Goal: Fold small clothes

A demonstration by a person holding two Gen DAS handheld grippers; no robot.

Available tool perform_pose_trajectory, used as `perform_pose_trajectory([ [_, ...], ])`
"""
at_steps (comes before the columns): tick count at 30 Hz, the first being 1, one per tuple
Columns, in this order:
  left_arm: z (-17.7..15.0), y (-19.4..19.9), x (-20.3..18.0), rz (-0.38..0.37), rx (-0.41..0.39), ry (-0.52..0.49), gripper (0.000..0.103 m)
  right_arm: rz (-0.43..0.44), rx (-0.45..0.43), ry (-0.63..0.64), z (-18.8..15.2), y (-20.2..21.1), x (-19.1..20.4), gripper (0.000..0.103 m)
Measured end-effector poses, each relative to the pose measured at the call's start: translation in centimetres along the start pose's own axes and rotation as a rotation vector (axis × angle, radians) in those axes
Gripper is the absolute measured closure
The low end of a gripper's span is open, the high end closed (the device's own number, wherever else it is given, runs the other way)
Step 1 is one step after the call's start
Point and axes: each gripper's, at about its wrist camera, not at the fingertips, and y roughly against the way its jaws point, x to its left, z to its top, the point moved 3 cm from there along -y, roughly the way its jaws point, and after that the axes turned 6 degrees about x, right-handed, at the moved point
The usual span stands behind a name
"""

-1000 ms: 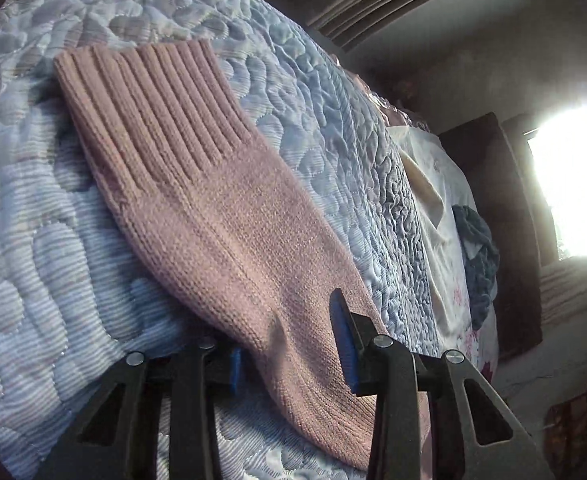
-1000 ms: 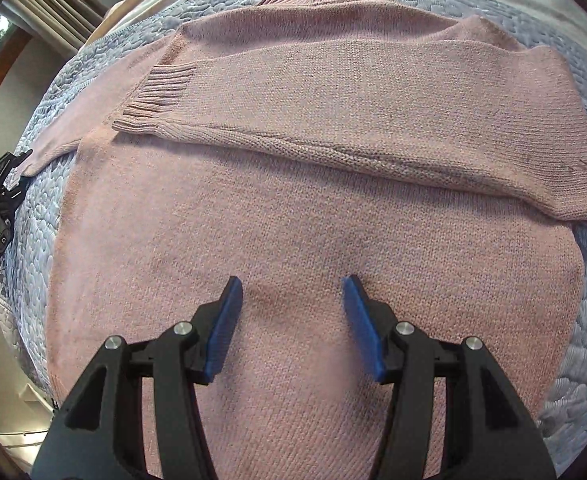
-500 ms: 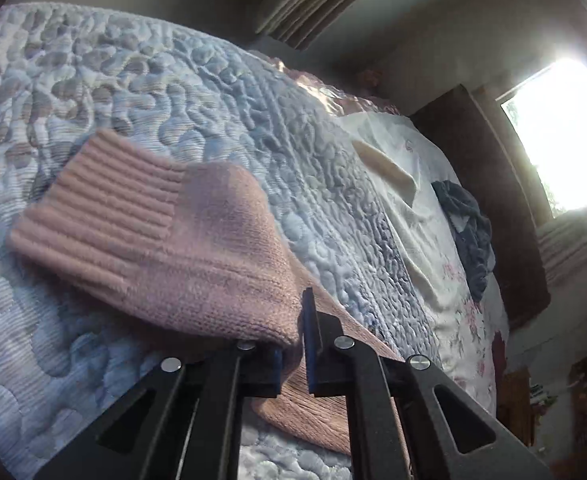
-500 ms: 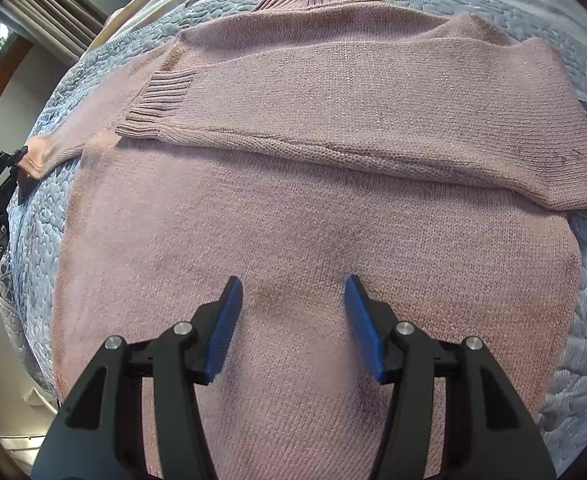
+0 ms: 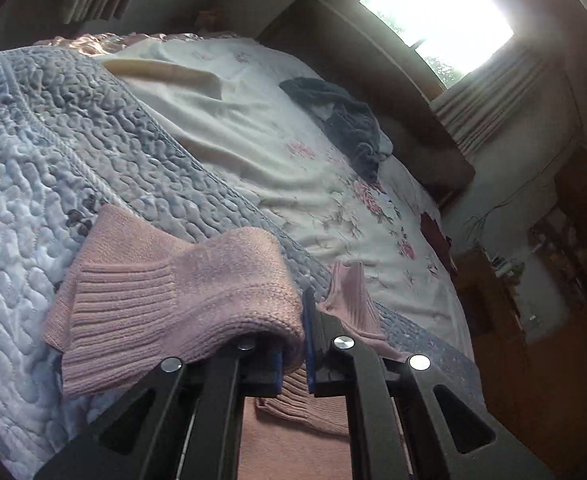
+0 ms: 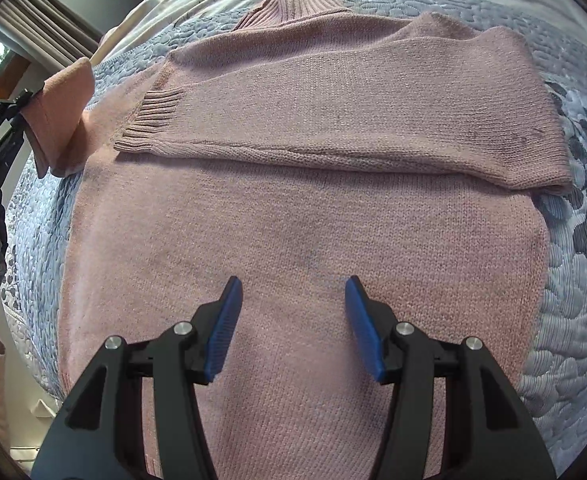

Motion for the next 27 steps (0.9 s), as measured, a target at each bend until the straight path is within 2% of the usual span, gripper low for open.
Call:
perform_pose_trajectory([
  [4,-2.6,-4.1,-1.9,-0.001,0.072,-0.015,0.096,0.011,-0.003,-0.012,-0.1,0.1,-0.6,0.049],
  [9,-5.8,-7.9,0.2,0.039,0.167,0.036,0.096,0.01,0.004,-0.002,-0.2,-0.1,-0.7,0.049],
  [16,-8.5,-9.8,2.5,0.065,0.246,0.081,0.092,0.007,0.012,-0.005,0.2,-0.6,-0.7,0.049],
  [20,-9.8,-8.7,2.3,0.029,0.296,0.073,0.088,-0.003,0.02,-0.005,0.7,-0.5,-0.4,0.048],
  [23,-10.6,-5.6,1.6,-0.03,0.333,0.016,0.086,0.008,0.014,0.006,1.4,0.0,0.3,0.048],
  [25,-9.9,-2.9,1.7,-0.033,0.29,-0.006,0.085,0.02,0.012,0.02,2.3,0.3,1.4,0.048],
  [27,-7.8,-0.5,2.3,0.016,0.209,-0.026,0.079,0.032,0.009,0.037,3.7,0.6,2.9,0.048],
])
